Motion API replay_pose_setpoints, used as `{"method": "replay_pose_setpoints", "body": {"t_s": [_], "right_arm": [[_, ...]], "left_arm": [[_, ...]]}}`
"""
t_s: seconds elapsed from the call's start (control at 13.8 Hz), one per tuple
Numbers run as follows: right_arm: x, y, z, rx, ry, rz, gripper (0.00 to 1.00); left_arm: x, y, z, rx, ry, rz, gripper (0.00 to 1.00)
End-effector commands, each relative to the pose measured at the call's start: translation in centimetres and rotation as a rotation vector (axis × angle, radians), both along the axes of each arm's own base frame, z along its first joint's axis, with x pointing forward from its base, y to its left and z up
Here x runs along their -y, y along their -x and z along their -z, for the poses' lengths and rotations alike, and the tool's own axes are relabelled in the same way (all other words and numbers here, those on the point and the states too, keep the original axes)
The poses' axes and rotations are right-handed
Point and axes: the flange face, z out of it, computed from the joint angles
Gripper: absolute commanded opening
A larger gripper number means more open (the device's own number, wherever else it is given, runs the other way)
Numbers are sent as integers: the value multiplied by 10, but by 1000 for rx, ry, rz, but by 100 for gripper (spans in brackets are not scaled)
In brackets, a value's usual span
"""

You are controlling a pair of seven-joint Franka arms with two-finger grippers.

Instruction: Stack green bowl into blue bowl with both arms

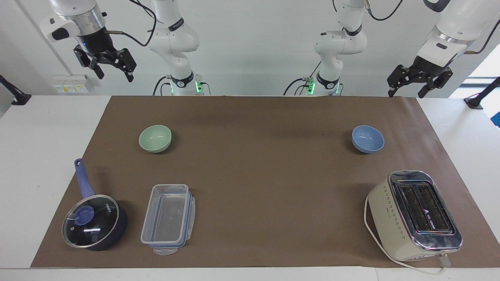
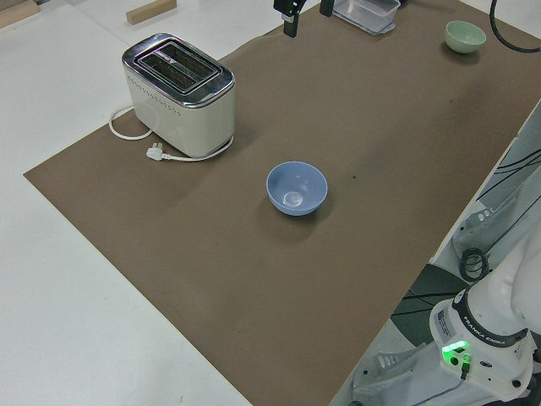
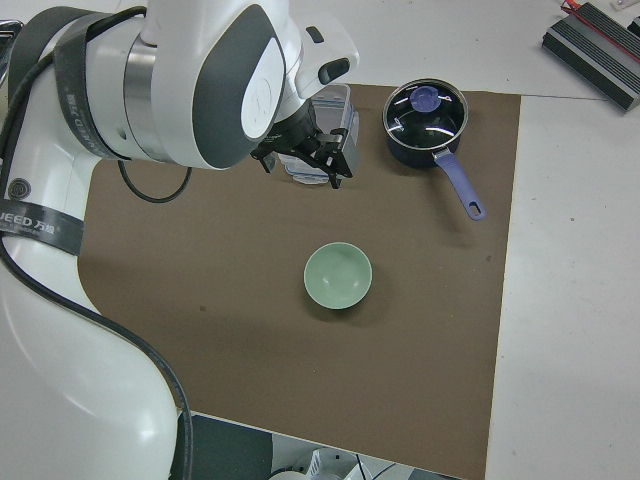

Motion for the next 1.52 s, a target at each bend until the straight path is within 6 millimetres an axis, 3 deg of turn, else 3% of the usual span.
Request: {"method": "replay_pose_setpoints", "body": {"t_s": [0.0,1.45], "right_arm": [[4,7,0,14,-2,-18,100],[2,0,-5,2,-15,-13,100]], "left_arm": [[-1,7,-2,10,-9,-5,100],[-6,8,1,18,1,-7,100]]}}
